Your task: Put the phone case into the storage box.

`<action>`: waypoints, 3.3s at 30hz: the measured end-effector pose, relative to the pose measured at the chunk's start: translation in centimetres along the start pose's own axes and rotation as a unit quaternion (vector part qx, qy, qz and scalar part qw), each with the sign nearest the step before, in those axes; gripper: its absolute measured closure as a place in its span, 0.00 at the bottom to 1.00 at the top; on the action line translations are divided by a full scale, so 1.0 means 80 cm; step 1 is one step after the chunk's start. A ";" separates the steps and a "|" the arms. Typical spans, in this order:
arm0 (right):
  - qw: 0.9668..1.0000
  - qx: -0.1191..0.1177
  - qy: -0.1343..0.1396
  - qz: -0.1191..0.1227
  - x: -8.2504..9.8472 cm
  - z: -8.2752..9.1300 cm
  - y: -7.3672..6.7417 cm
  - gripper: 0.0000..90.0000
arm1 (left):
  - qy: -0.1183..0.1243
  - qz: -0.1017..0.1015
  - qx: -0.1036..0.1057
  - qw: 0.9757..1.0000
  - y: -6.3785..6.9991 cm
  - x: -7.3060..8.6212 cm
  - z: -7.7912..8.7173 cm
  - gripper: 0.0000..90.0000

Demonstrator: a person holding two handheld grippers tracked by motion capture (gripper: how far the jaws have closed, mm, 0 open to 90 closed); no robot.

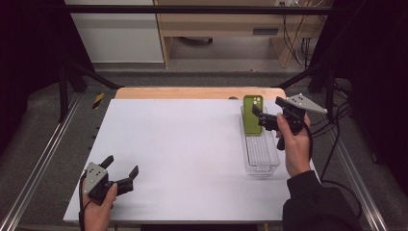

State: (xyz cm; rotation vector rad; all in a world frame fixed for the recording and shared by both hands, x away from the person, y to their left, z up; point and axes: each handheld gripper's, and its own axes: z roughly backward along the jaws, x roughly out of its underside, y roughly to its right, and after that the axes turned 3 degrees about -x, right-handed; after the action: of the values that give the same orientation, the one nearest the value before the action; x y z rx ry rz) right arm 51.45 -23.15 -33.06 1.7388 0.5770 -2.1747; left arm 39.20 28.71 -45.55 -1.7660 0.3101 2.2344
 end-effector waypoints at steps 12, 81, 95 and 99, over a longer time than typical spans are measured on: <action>1.000 0.010 0.001 0.005 0.012 0.039 0.013 0.06 | 0.007 0.012 -0.003 1.000 -0.003 0.001 0.015 0.03; 0.998 0.021 0.031 0.047 0.118 0.123 0.052 0.03 | 0.030 0.017 0.005 0.999 -0.012 0.012 0.037 0.03; 0.999 0.013 0.028 0.032 0.143 0.130 0.048 0.03 | 0.034 0.013 0.012 0.999 -0.010 0.012 0.036 0.03; 0.999 0.012 0.029 0.024 0.141 0.129 0.051 0.03 | 0.040 0.026 0.017 0.999 -0.012 0.011 0.036 0.03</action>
State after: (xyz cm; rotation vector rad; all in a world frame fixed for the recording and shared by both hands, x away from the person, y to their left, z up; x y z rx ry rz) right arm 41.98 -31.51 -42.61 1.8132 0.5194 -2.1127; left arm 36.70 30.66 -45.74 -1.8535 0.4116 2.1839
